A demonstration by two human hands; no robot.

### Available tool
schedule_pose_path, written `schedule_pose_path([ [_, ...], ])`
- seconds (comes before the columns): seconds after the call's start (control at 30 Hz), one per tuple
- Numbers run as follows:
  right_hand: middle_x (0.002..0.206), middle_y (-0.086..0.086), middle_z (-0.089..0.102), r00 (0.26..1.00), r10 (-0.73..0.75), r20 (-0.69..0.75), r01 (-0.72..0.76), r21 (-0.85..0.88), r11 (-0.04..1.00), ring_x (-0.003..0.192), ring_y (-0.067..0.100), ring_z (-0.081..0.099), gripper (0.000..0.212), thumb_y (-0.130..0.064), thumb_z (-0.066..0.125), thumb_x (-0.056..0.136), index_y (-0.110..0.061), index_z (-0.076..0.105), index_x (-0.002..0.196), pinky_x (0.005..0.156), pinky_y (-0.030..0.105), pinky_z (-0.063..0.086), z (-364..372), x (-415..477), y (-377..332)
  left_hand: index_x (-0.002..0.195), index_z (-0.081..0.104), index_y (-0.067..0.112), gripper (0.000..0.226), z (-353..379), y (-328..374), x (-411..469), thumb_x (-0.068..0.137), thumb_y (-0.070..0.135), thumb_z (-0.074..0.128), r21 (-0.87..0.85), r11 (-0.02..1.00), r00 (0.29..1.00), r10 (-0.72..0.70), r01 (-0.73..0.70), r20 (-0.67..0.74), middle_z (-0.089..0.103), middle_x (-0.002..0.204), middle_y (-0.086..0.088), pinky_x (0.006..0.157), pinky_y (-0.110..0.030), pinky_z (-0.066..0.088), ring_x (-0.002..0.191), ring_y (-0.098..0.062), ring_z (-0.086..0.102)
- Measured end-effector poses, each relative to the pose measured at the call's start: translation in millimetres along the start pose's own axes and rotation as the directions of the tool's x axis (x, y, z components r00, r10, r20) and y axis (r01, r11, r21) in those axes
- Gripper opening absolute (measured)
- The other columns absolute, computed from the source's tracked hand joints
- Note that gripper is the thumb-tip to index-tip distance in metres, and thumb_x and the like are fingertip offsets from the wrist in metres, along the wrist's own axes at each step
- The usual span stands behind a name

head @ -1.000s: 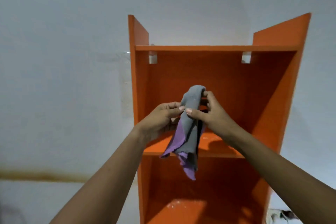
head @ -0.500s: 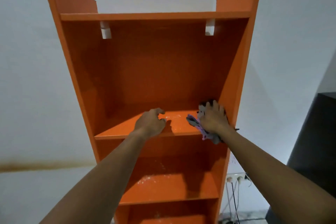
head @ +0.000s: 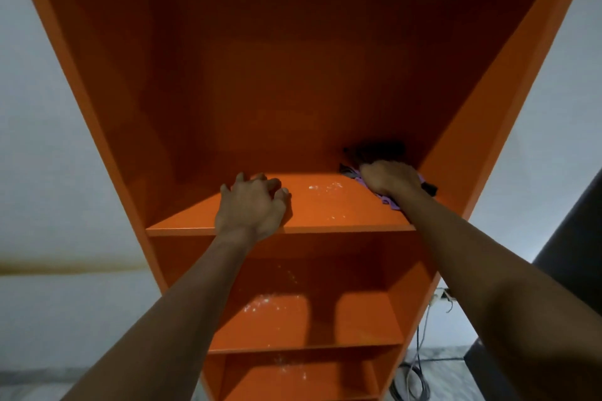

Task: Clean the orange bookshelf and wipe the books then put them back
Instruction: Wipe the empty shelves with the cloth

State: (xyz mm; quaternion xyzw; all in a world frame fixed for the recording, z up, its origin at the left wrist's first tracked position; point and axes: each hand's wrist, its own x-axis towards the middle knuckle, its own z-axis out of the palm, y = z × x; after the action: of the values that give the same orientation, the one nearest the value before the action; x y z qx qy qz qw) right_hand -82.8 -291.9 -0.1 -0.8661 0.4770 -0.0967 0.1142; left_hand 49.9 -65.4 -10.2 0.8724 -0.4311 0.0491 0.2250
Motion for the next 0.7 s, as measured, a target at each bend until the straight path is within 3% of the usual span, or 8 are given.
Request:
schedule_pose_path([
  [0.07,0.093,0.013,0.067,0.998,-0.010,0.066,0.009,0.026,1.000,0.088,0.032,0.061,0.044,-0.028,0.029,0.104,-0.007,0.067,0.093,0.085,0.038,0.048,-1.1,7.7,-11.1,0.131,0.064,0.022,0.042,0.9,0.2,1.5,0.105,0.041,0.037,0.025,1.000,1.000,-0.006,0.005,0.008,0.059,0.139,-0.005,0.116,-0.059,0.020,0.138,-0.036,0.037],
  [0.13,0.116,0.016,0.069,0.994,-0.064,0.085,0.065,-0.010,0.998,0.105,0.037,0.062,0.050,-0.036,0.028,0.106,-0.008,0.068,0.115,0.099,0.047,0.047,-0.4,10.6,-21.7,0.131,0.064,0.021,0.043,0.7,-0.2,2.3,0.106,0.041,0.035,0.019,1.000,1.000,-0.018,0.018,0.013,0.058,0.140,-0.007,0.116,-0.059,0.020,0.138,-0.036,0.039],
  [0.23,0.134,0.018,0.062,0.974,-0.198,0.114,0.203,-0.036,0.978,0.117,0.038,0.058,0.060,-0.054,0.019,0.106,-0.018,0.058,0.135,0.101,0.045,0.045,3.5,3.3,-32.5,0.137,0.059,0.020,0.045,-0.8,1.4,2.0,0.107,0.041,0.034,-0.022,0.999,0.999,-0.032,0.033,0.022,0.057,0.143,-0.007,0.117,-0.058,0.019,0.140,-0.035,0.037],
  [0.33,0.158,0.011,0.043,0.908,-0.383,0.170,0.386,0.017,0.922,0.139,0.034,0.044,0.048,-0.042,0.022,0.111,-0.029,0.042,0.153,0.114,0.048,0.036,9.1,-13.4,-46.6,0.151,0.042,0.021,0.051,-0.8,-0.8,0.8,0.107,0.043,0.031,-0.105,0.992,0.998,-0.070,0.070,0.005,0.051,0.149,-0.011,0.121,-0.057,0.016,0.148,-0.035,0.029],
  [0.43,0.167,-0.003,0.026,0.841,-0.506,0.193,0.486,0.142,0.862,0.154,0.018,0.024,0.048,-0.039,0.026,0.112,-0.028,0.032,0.159,0.124,0.040,0.020,13.2,-34.6,-55.7,0.158,0.031,0.022,0.055,-1.6,-1.5,-2.5,0.108,0.044,0.028,-0.192,0.980,0.997,-0.064,0.053,-0.050,0.044,0.156,-0.013,0.122,-0.054,0.017,0.151,-0.034,0.025],
  [0.53,0.167,-0.012,0.024,0.789,-0.577,0.209,0.541,0.208,0.815,0.155,0.010,0.017,0.048,-0.042,0.029,0.111,-0.031,0.033,0.158,0.126,0.033,0.014,20.5,-54.7,-56.5,0.159,0.028,0.024,0.057,-0.1,-4.5,-3.5,0.107,0.048,0.025,-0.288,0.958,0.994,-0.045,0.014,-0.101,0.042,0.157,-0.011,0.120,-0.056,0.022,0.150,-0.033,0.027],
  [0.7,0.166,-0.006,0.030,0.755,-0.642,0.133,0.630,0.127,0.766,0.155,0.014,0.019,0.049,-0.046,0.028,0.111,-0.027,0.040,0.155,0.126,0.037,0.014,27.8,-93.9,-58.4,0.156,0.034,0.029,0.063,0.8,-9.3,-6.8,0.102,0.061,0.026,-0.458,0.889,0.985,-0.054,-0.027,-0.163,0.046,0.155,-0.007,0.116,-0.052,0.034,0.144,-0.029,0.040],
])
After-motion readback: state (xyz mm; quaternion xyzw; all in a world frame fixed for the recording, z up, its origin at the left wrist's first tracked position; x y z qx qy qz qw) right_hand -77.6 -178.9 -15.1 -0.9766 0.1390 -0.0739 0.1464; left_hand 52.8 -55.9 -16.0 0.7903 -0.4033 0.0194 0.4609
